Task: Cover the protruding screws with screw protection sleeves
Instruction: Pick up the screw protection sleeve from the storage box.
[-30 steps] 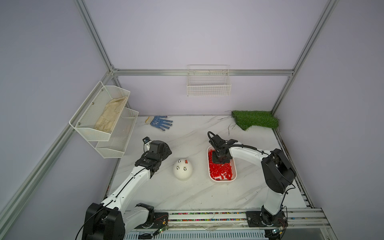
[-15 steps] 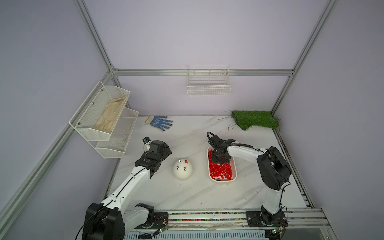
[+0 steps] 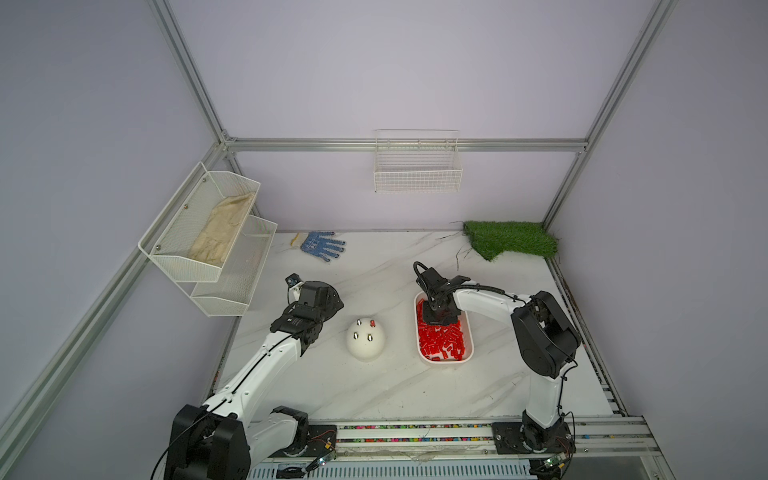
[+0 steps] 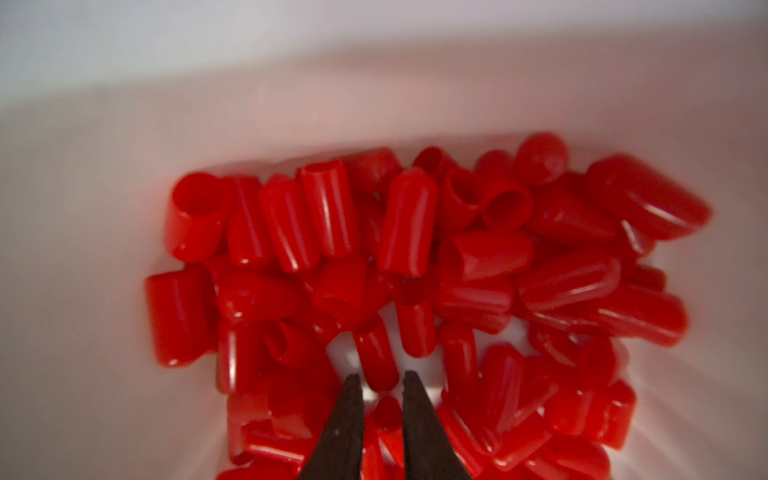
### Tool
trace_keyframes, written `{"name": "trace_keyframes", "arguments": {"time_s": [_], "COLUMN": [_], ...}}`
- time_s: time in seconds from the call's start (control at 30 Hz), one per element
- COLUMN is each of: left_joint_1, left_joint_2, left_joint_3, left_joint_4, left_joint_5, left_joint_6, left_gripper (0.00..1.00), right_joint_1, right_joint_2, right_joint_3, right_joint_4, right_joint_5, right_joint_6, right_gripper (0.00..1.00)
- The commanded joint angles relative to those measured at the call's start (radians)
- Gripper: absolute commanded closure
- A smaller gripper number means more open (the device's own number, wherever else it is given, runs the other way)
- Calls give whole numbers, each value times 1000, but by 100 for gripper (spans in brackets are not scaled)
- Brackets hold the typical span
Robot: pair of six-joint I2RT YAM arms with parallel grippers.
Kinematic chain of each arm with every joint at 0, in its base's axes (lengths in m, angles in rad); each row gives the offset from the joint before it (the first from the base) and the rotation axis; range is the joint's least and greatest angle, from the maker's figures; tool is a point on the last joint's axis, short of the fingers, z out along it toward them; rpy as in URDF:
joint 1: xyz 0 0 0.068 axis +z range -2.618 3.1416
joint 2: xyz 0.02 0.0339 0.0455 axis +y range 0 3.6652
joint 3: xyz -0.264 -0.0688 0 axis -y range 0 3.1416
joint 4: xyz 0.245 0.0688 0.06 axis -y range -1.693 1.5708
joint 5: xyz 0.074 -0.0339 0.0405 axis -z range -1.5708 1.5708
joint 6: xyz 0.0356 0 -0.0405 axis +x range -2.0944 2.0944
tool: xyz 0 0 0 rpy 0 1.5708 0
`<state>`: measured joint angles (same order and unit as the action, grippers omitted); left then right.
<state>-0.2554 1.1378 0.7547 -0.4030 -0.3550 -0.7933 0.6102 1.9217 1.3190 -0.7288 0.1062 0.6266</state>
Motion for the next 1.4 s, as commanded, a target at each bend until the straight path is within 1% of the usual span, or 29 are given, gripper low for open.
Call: {"name": "trace_keyframes", "arguments": {"time_s": [0.0, 0.43, 1.07, 1.2, 1.37], "left_joint_1": [5, 5, 5, 5, 5], "left_joint_2": [8, -8, 0, 2, 2], "left_joint_3": [21, 10, 8, 9, 9], "left_joint_4": [38, 38, 38, 38, 39], "left_joint_5": [-4, -1, -5, -3, -4], "left_joint_6": [-4, -11, -14, -14, -14], "left_gripper": [0, 0, 0, 0, 0], "right_joint_1": [-4, -6, -6, -6, -6], "right_joint_2": [-54, -6, 34, 27, -1], "right_joint_3": [0, 14, 13, 12, 12], "right_joint_4": [-26, -43, -34, -33, -34], "right_joint_5": [-5, 10, -27, -26, -9], "right_joint_6": [10, -28, -49, -48, -45], "right_gripper": [78, 79, 78, 79, 83]}}
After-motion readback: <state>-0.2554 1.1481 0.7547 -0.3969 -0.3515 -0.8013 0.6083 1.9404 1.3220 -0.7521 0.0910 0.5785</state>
